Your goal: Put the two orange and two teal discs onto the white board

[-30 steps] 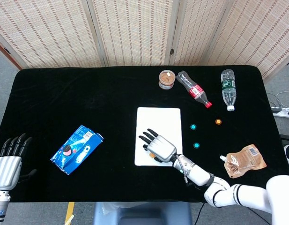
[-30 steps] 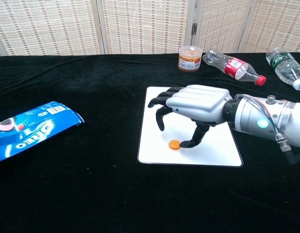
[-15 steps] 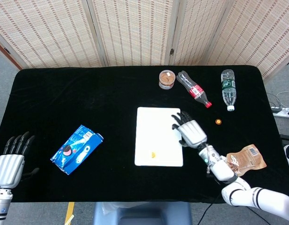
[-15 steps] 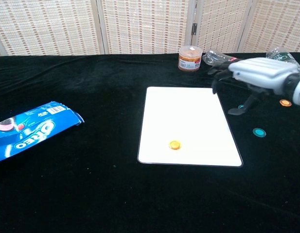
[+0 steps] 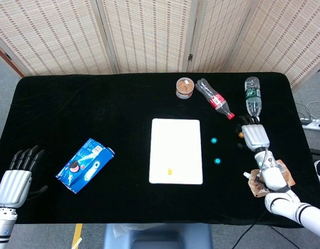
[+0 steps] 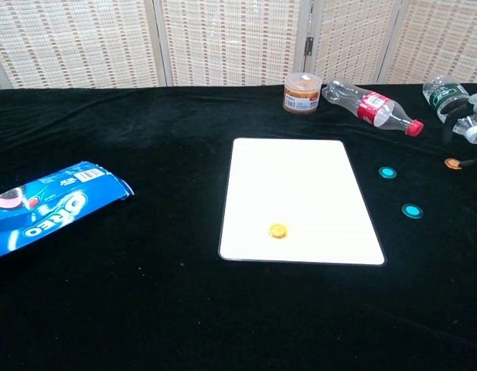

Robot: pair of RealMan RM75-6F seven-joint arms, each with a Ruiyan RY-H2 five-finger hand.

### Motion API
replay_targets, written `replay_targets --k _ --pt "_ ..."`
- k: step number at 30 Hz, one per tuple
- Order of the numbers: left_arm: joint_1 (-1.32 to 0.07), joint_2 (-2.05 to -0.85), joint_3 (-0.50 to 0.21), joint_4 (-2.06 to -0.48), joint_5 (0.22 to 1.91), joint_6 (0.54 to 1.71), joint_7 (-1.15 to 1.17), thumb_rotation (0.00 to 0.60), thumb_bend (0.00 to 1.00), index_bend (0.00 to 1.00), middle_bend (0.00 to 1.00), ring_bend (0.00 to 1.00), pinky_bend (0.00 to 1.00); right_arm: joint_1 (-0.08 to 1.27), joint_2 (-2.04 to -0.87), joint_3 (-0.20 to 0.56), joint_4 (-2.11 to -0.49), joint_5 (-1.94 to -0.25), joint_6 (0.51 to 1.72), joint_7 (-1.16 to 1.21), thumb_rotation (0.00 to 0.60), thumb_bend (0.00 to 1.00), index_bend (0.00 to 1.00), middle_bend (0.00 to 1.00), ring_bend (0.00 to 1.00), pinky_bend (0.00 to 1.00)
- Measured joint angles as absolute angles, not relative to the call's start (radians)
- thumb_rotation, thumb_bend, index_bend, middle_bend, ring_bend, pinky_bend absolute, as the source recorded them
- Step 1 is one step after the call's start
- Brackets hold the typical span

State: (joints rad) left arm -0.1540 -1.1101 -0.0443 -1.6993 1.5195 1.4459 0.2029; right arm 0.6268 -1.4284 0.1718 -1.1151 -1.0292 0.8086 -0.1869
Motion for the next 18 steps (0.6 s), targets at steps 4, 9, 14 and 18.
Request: replay_targets --k 4,9,14,18 --pt "-0.154 -1.112 -0.042 -1.698 1.517 1.443 0.203 0.600 0.16 0.00 0.00 0.03 0.00 0.640 -1.457 0.182 -1.042 -0.977 0.762 -0.201 0.600 0.30 0.43 0.12 0.00 0.00" --pt "-0.155 -1.115 -0.041 -1.696 1.509 1.436 0.202 0.600 0.16 0.00 0.00 0.03 0.00 0.660 -1.502 0.190 -0.945 -0.921 0.707 -0.226 0.600 0.30 0.43 0.12 0.00 0.00" --pt "-0.158 -1.115 -0.043 -1.696 1.504 1.432 0.204 0.600 0.16 0.00 0.00 0.03 0.00 0.680 -1.546 0.198 -0.867 -0.890 0.670 -0.245 0.600 0.30 0.43 0.12 0.00 0.00" --pt "-0.160 -1.116 -0.043 -1.694 1.500 1.427 0.203 0.600 0.16 0.00 0.00 0.03 0.00 0.698 -1.578 0.205 -0.812 -0.875 0.648 -0.257 0.600 0.30 0.43 0.12 0.01 0.00"
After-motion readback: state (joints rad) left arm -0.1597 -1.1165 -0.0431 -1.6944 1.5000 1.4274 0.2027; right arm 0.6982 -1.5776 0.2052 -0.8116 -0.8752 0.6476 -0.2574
